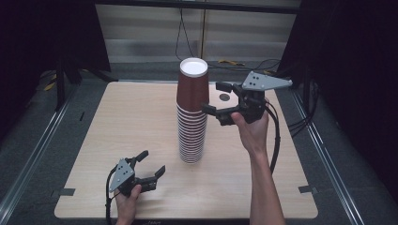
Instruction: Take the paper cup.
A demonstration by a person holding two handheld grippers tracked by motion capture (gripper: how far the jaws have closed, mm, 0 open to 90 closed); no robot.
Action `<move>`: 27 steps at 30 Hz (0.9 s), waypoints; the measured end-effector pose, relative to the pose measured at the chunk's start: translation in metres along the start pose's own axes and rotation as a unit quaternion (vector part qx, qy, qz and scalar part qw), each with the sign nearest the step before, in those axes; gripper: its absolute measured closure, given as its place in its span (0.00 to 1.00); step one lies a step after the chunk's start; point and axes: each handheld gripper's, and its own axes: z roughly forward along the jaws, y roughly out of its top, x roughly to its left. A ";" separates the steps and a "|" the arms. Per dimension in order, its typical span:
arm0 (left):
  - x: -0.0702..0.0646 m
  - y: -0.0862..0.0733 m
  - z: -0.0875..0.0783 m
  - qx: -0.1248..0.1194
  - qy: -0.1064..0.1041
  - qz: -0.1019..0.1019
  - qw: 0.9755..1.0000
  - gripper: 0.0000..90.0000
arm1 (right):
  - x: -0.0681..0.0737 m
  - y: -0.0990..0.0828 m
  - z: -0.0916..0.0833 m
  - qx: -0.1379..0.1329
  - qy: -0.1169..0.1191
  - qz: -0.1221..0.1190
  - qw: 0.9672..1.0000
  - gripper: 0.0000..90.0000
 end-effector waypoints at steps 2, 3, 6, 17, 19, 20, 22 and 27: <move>0.000 0.000 0.000 0.000 0.000 0.000 1.000 0.17 | -0.001 0.007 0.003 0.004 0.006 0.001 1.000 0.15; 0.000 0.000 0.000 -0.002 -0.001 -0.004 1.000 0.17 | -0.003 0.012 0.007 0.008 0.016 0.006 1.000 0.16; 0.000 0.000 0.000 -0.002 -0.001 -0.006 1.000 0.17 | -0.005 0.017 0.012 0.013 0.016 0.006 1.000 0.16; 0.001 0.000 0.000 -0.002 0.000 -0.001 1.000 0.17 | -0.013 0.034 0.036 0.039 0.030 0.015 0.999 0.15; 0.001 0.000 -0.001 -0.001 -0.001 0.000 1.000 0.17 | -0.013 0.035 0.038 0.041 0.031 0.017 0.999 0.15; 0.001 0.000 -0.001 -0.001 -0.001 -0.001 1.000 0.17 | -0.013 0.035 0.039 0.041 0.031 0.017 0.999 0.15; 0.001 0.000 -0.001 -0.002 -0.002 -0.001 1.000 0.17 | -0.014 0.036 0.043 0.046 0.035 0.020 0.998 0.15; 0.000 0.000 0.000 -0.003 -0.004 -0.004 1.000 0.17 | -0.018 0.035 0.050 0.043 0.052 0.030 0.997 0.15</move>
